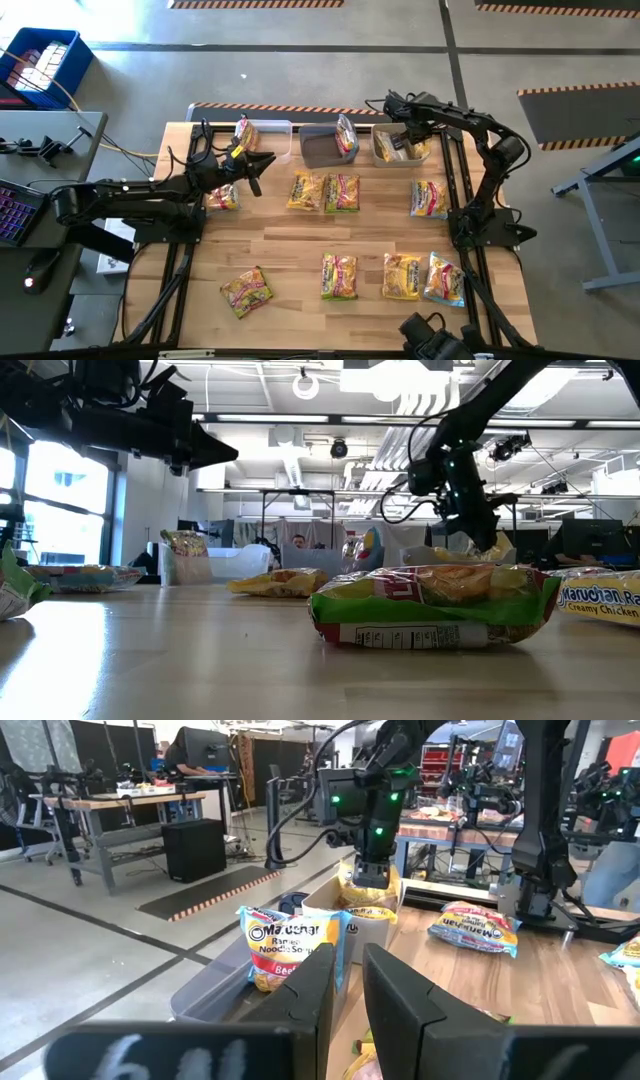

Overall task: Sort Maruchan noodles
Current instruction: Adjust the yellow noodles

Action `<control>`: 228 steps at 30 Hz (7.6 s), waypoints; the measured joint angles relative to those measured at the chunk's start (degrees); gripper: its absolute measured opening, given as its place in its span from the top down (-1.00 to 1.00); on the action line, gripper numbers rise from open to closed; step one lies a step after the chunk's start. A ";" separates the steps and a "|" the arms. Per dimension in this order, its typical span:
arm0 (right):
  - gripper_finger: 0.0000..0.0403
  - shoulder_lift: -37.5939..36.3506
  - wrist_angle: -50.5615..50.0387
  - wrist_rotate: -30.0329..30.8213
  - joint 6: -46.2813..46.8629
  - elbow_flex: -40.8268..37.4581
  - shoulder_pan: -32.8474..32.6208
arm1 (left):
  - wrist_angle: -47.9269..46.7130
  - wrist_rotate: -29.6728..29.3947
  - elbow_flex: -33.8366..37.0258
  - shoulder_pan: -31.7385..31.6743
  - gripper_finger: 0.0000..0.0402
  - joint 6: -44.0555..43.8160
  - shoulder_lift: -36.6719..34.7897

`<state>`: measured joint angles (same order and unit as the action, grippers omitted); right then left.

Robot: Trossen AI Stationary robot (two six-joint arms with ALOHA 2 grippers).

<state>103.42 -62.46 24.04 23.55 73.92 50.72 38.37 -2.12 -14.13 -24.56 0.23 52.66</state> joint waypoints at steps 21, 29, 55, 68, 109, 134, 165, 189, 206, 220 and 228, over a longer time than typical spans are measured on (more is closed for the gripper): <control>0.61 0.42 -5.58 -0.91 -3.99 9.43 -0.39 | 0.00 0.00 0.00 0.00 0.77 -0.01 0.01; 0.32 0.42 -3.49 -7.27 -6.74 12.16 -3.39 | 0.00 0.00 0.00 0.00 0.77 0.00 0.01; 0.35 4.63 7.10 -8.02 -4.02 6.50 -12.24 | -0.24 0.01 0.00 0.02 0.77 0.04 0.01; 0.95 4.63 4.55 -3.43 -5.86 6.13 -11.72 | -0.24 0.01 0.00 0.02 0.77 0.02 0.01; 1.00 4.63 -8.44 13.60 -6.05 4.58 1.05 | -0.99 -0.01 0.00 0.00 0.77 0.70 -0.01; 0.48 2.85 -9.43 12.11 -7.60 8.38 2.91 | -2.15 -0.87 0.00 -0.07 0.77 2.80 -0.01; 1.00 -19.69 35.86 -13.43 -16.00 -20.00 -1.61 | -1.25 0.47 -1.11 -0.17 0.77 0.02 1.62; 0.16 -16.31 22.95 -12.64 0.60 -12.93 -8.13 | -1.68 0.45 -1.11 -0.17 0.77 0.42 1.60; 0.91 -13.14 10.65 -1.21 0.48 -12.82 -7.24 | -2.02 0.60 -1.11 -0.17 0.77 0.46 1.56; 1.00 -13.49 2.93 7.55 1.60 -12.82 -2.44 | -2.10 0.62 -1.11 -0.15 0.77 0.46 1.56; 1.00 -13.46 2.73 7.37 3.46 -12.86 1.18 | -2.15 0.60 -1.11 -0.15 0.77 0.46 1.56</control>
<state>89.95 -59.73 31.41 27.01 61.06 51.90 36.22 -1.52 -15.25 -24.71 0.69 54.22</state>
